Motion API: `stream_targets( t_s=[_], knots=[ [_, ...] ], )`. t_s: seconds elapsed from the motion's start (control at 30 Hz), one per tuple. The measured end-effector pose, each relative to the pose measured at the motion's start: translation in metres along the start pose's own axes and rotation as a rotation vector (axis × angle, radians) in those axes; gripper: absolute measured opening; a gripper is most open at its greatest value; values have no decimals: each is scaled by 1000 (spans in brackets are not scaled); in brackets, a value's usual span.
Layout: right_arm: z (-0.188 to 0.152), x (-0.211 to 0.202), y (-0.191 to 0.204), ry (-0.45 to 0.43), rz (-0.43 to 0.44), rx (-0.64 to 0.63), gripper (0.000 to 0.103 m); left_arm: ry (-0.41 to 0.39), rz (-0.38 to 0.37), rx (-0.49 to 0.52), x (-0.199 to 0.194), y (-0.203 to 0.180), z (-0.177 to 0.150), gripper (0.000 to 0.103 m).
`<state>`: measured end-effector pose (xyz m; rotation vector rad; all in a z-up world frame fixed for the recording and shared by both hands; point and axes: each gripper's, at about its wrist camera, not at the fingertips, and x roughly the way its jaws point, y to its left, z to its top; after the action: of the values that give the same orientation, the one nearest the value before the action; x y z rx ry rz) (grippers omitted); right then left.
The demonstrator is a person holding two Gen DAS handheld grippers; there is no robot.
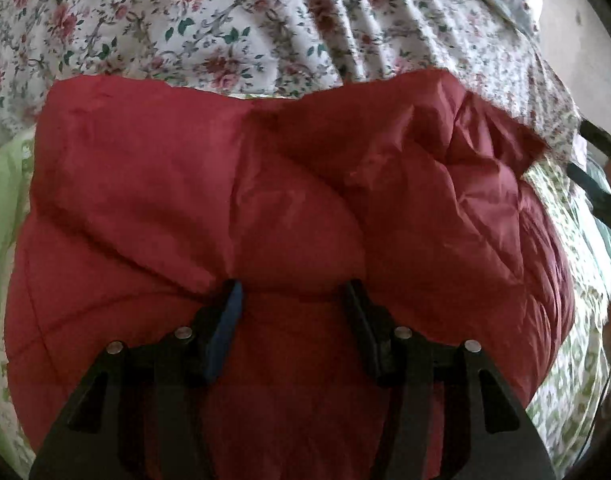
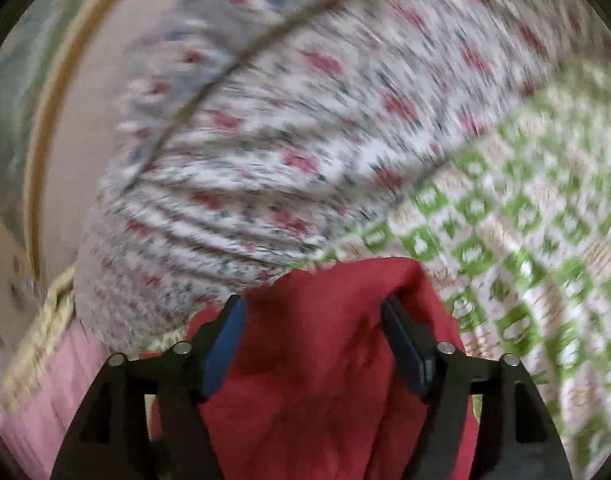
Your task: Fold large clothes
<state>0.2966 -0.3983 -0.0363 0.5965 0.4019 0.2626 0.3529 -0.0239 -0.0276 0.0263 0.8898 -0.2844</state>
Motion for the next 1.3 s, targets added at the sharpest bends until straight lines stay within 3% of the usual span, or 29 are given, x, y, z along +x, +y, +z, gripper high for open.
stream_targets(
  t_s=[0.13, 0.2, 0.3, 0.43, 0.5, 0.63, 0.83, 1.13, 1.3],
  knots=[
    [-35, 31, 37, 170, -32, -230, 77, 17, 17, -10, 3, 0, 4, 52],
    [-52, 61, 48, 251, -88, -338, 77, 27, 13, -13, 0, 0, 2, 52],
    [-59, 95, 44, 301, -166, -400, 76, 13, 4, -28, -14, 11, 5, 51],
    [-44, 117, 16, 315, -231, -308, 76, -49, 69, -98, -30, 48, 7, 51],
    [-39, 118, -2, 326, -212, -226, 76, -35, 124, -145, -22, 68, 8, 51],
    [-39, 120, -13, 322, -187, -168, 77, 17, 71, -225, 8, 100, 10, 52],
    [-40, 122, -12, 303, -200, -172, 77, 31, 114, -205, 24, 96, 13, 53],
    [-40, 120, -7, 291, -195, -168, 77, -19, 66, -235, -29, 96, -10, 53],
    [-39, 97, -2, 273, -187, -178, 77, -56, 19, -256, -60, 98, -23, 55]
  ],
)
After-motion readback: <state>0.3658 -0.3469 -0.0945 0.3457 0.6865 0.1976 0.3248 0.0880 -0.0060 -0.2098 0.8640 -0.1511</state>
